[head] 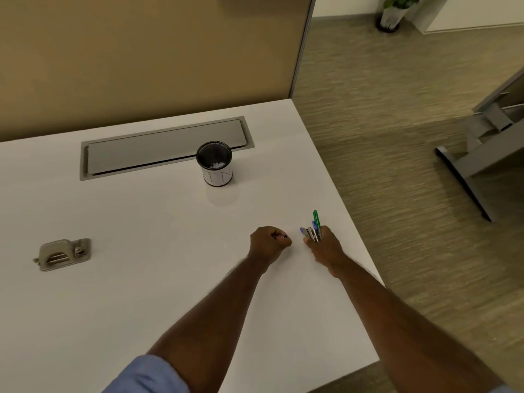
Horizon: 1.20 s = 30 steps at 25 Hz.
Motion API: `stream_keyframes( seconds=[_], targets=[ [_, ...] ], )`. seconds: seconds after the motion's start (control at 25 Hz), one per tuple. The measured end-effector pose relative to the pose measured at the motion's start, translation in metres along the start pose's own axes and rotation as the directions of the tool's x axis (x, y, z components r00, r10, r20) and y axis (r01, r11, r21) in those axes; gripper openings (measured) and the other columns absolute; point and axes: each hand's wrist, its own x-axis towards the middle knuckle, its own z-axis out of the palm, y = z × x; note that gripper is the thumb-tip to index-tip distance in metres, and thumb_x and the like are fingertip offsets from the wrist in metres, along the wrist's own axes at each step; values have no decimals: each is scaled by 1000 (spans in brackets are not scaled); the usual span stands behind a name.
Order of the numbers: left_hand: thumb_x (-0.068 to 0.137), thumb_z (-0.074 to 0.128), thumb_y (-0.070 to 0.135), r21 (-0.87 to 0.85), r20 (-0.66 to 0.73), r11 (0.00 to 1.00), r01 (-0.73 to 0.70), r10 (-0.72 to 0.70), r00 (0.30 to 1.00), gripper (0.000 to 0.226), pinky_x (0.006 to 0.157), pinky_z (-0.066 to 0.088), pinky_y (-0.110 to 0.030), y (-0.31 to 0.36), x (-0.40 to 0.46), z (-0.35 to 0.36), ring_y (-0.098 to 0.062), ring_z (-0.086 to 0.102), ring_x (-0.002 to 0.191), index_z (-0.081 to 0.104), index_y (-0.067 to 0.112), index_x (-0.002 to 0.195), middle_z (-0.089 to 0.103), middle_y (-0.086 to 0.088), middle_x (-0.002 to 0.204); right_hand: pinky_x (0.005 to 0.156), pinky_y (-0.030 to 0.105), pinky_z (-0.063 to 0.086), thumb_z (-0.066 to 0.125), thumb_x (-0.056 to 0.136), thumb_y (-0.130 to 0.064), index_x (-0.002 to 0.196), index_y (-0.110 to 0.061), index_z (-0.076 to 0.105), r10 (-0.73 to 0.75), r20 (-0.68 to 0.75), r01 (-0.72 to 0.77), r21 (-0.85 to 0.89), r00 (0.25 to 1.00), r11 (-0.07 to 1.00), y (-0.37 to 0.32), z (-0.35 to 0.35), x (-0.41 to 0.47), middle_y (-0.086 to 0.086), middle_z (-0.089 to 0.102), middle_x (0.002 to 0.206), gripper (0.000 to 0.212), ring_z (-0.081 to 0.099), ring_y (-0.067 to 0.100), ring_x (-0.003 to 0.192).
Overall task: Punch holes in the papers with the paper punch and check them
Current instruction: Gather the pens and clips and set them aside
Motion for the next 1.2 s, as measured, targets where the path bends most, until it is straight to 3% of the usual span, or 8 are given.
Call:
stream_keyframes(
  seconds=[0.32, 0.44, 0.76, 0.88, 0.96, 1.04, 1.12, 1.2],
  targets=[
    [71, 72, 10, 149, -25, 988, -33, 37, 999, 8, 66, 44, -23, 3, 24, 39, -12, 57, 71, 73, 6, 79, 71, -6, 82, 59, 23, 38, 65, 88, -24, 106, -6, 54, -64, -52, 59, -104, 997, 993, -2, -2, 16, 4, 55, 89, 28, 51, 17, 78],
    [72, 74, 12, 167, -23, 985, -44, 49, 999, 8, 68, 45, -25, 2, 28, 47, -13, 56, 72, 72, 8, 78, 71, -7, 84, 74, 27, 42, 64, 88, -22, 111, -4, 54, -91, -70, 81, -139, 993, 987, -1, -3, 18, 4, 56, 94, 31, 54, 17, 86],
    [69, 80, 11, 96, -22, 993, -74, 77, 997, 19, 68, 44, -19, 2, 27, 57, -8, 53, 66, 68, 8, 83, 60, 5, 69, 73, 44, 57, 68, 81, -14, 102, -1, 61, -103, -93, 95, -90, 990, 991, -7, -14, 20, 14, 65, 91, 26, 63, 26, 81],
    [69, 74, -1, -2, -9, 1000, -19, 19, 1000, 27, 81, 50, -31, 1, 22, 50, -15, 58, 76, 68, 9, 92, 64, -1, 81, 57, 32, 50, 60, 80, -6, 86, -7, 56, -88, -105, 80, -80, 991, 994, -10, -16, 18, 4, 56, 78, 7, 53, 21, 72],
    [75, 65, -6, -65, -11, 998, -2, 1, 1000, 33, 90, 51, -34, 0, 20, 46, -20, 60, 86, 66, 5, 106, 65, -4, 89, 52, 16, 37, 51, 80, -1, 84, -16, 50, -72, -99, 66, -63, 992, 996, -12, -19, 17, -5, 49, 81, 16, 47, 15, 75],
    [82, 57, -7, -106, -20, 994, 5, -7, 1000, 34, 93, 52, -33, -1, 20, 43, -20, 62, 90, 64, 3, 114, 66, -6, 95, 65, 8, 41, 46, 82, 1, 98, -17, 56, -44, -83, 40, -52, 996, 998, -12, -23, 16, -6, 53, 96, 27, 52, 11, 86],
    [84, 49, -13, -178, -13, 984, 23, -26, 1000, 37, 88, 51, -32, -5, 20, 39, -20, 60, 87, 62, -3, 117, 65, -9, 96, 91, 21, 42, 46, 85, 3, 125, -6, 53, -28, -93, 23, -58, 995, 998, -11, -25, 14, 5, 56, 118, 42, 53, 18, 112],
    [83, 40, -19, -236, -5, 971, 34, -36, 999, 41, 82, 47, -31, -9, 20, 35, -22, 57, 84, 59, -8, 118, 62, -14, 94, 97, 27, 38, 46, 86, 4, 132, -2, 48, -34, -109, 27, -65, 993, 997, -6, -28, 12, 7, 55, 122, 47, 50, 19, 116]
  ],
)
